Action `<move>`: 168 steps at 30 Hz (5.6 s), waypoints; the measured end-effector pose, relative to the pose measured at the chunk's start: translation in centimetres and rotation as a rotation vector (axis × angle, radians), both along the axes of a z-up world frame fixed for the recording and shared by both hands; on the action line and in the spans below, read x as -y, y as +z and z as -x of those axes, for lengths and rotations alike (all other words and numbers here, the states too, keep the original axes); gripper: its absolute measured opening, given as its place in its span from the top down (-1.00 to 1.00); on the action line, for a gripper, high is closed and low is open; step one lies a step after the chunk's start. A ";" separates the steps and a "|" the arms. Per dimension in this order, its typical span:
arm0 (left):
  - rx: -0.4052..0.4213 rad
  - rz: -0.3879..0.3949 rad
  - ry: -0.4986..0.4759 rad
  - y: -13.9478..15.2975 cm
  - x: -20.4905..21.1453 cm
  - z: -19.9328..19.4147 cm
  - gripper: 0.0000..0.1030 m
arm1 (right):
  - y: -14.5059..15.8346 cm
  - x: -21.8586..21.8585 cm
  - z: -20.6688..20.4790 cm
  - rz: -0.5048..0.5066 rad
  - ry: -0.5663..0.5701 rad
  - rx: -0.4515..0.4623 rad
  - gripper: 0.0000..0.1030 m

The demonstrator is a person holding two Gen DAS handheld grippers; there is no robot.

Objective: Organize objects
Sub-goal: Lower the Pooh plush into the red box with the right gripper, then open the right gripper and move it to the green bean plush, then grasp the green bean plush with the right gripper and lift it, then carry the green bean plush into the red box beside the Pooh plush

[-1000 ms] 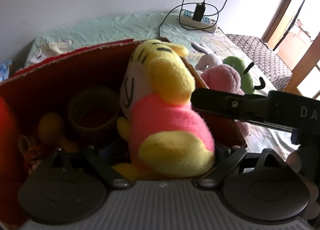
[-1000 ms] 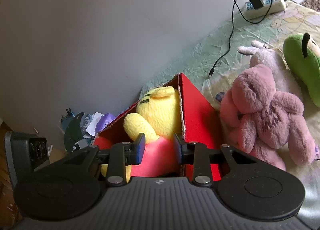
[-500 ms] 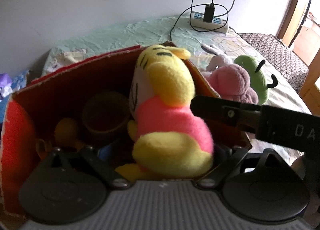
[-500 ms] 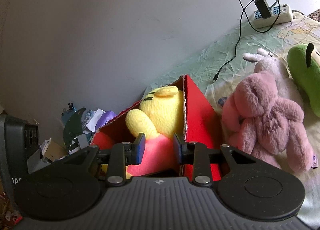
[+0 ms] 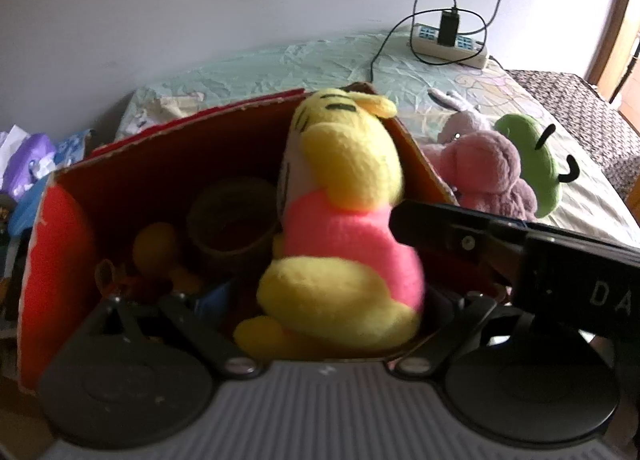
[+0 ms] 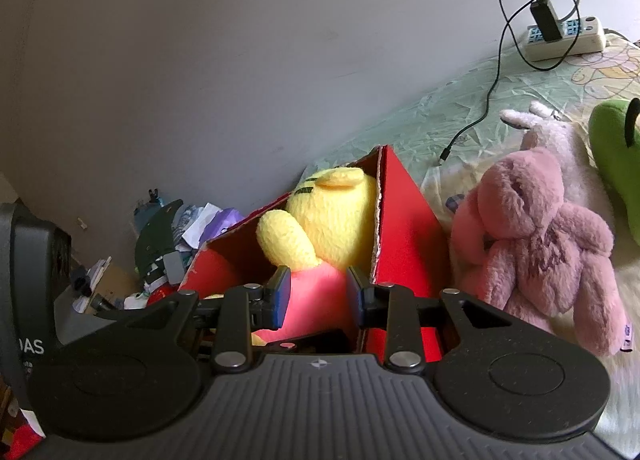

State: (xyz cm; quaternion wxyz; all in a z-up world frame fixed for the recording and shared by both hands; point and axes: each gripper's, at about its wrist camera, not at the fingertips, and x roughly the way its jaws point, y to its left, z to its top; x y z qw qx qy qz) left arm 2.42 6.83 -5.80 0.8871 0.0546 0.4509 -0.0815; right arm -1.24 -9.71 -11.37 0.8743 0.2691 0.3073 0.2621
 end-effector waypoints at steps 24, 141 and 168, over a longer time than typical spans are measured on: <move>0.098 -0.089 0.234 3.4 3.0 3.8 -0.82 | 1.0 8.9 -0.3 -0.137 0.123 0.002 0.30; 0.080 0.085 0.141 3.7 -4.7 14.9 -0.07 | 2.0 -6.2 2.9 -0.145 0.734 -0.100 0.23; 0.109 0.235 -0.108 2.5 -11.2 -0.9 -0.09 | 2.9 -7.8 -3.4 0.033 0.171 -0.051 0.25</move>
